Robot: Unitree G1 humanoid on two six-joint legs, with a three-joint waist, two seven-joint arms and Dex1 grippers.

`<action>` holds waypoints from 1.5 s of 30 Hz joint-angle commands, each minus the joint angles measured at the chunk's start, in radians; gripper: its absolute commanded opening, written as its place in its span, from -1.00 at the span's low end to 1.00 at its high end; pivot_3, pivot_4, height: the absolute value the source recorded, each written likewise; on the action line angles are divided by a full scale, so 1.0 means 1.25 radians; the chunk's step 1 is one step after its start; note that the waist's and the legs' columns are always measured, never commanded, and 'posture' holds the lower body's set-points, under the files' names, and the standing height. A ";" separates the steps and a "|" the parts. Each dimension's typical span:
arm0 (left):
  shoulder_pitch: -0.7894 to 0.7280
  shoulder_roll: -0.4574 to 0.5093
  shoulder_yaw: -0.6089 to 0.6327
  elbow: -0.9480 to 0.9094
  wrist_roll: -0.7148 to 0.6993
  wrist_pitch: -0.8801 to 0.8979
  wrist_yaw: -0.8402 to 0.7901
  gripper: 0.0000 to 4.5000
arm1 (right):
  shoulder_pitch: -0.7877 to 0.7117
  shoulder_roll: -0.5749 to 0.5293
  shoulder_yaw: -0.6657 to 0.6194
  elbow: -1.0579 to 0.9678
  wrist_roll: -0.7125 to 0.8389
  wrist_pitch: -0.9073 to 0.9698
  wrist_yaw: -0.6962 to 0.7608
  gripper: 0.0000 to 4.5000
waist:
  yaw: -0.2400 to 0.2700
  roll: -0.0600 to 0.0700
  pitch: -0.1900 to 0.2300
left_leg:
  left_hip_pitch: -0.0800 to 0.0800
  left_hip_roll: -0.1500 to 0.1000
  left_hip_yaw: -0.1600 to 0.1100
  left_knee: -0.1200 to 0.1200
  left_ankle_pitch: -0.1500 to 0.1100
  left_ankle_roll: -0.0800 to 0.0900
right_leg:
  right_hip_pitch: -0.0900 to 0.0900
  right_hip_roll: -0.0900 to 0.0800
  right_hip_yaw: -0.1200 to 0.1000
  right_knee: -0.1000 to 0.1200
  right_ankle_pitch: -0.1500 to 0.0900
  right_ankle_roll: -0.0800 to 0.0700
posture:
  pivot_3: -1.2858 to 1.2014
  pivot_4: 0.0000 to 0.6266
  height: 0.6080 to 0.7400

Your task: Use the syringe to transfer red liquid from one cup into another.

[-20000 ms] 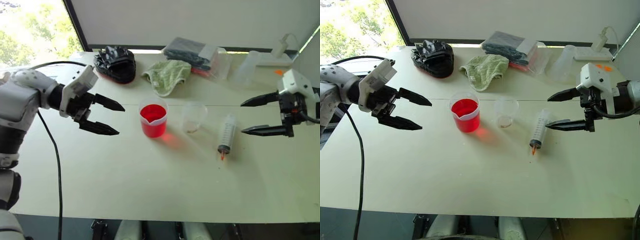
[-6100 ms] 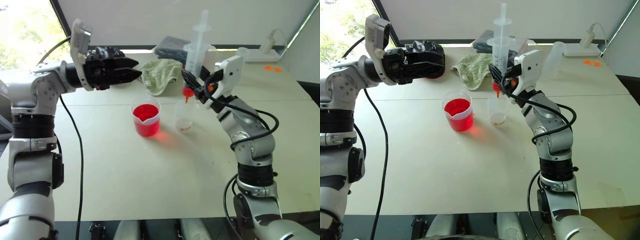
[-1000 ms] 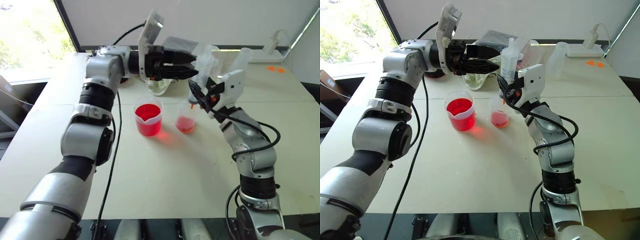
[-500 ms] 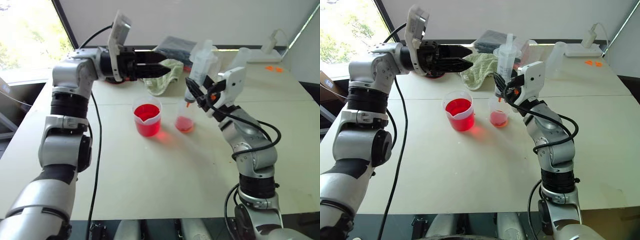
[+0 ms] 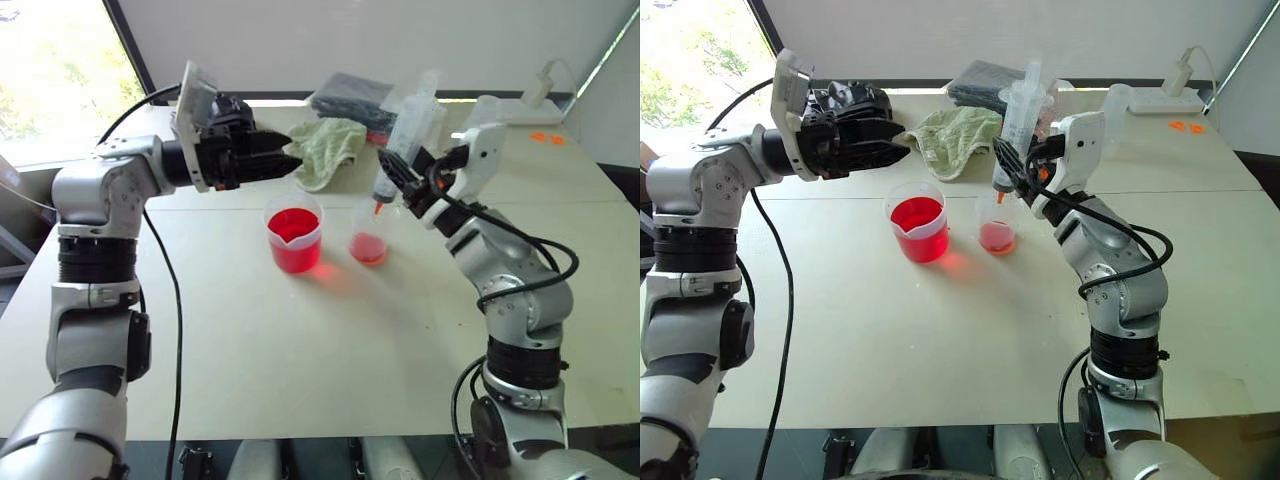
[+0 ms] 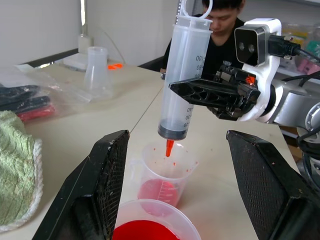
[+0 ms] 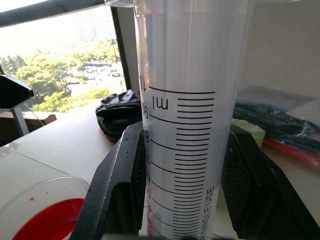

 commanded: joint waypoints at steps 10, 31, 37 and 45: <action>0.081 0.025 0.026 -0.068 -0.058 0.014 0.062 0.45 | -0.155 -0.134 -0.153 0.068 0.187 0.283 0.010 -0.31 | 0.002 0.000 0.000 | 0.000 0.000 0.000 0.000 0.000 0.000 | 0.000 0.000 0.000 0.000 0.000 0.000 | 0.03 -0.52 0.56; 0.289 0.056 0.064 -0.323 -0.200 0.055 0.131 0.45 | -0.426 -0.445 0.064 0.684 0.075 0.655 0.125 -0.31 | 0.019 0.000 0.000 | 0.000 0.001 0.003 -0.001 0.000 0.000 | 0.000 0.000 0.003 -0.002 0.000 0.000 | 0.03 -0.52 0.56; 0.301 0.040 0.056 -0.356 -0.225 0.060 0.173 0.45 | -0.455 -0.441 0.170 0.815 -0.018 0.560 0.217 -0.31 | 0.027 0.000 0.000 | -0.001 0.000 0.003 0.000 0.000 0.001 | 0.000 0.000 0.003 -0.002 0.000 0.000 | 0.03 -0.52 0.56; 0.313 0.046 0.066 -0.389 -0.282 0.094 0.190 0.45 | -0.476 -0.402 0.210 0.904 -0.087 0.536 0.284 -0.31 | 0.020 0.000 0.000 | -0.001 0.000 0.003 0.000 0.000 0.001 | 0.000 0.000 0.003 -0.002 0.000 0.000 | 0.03 -0.52 0.56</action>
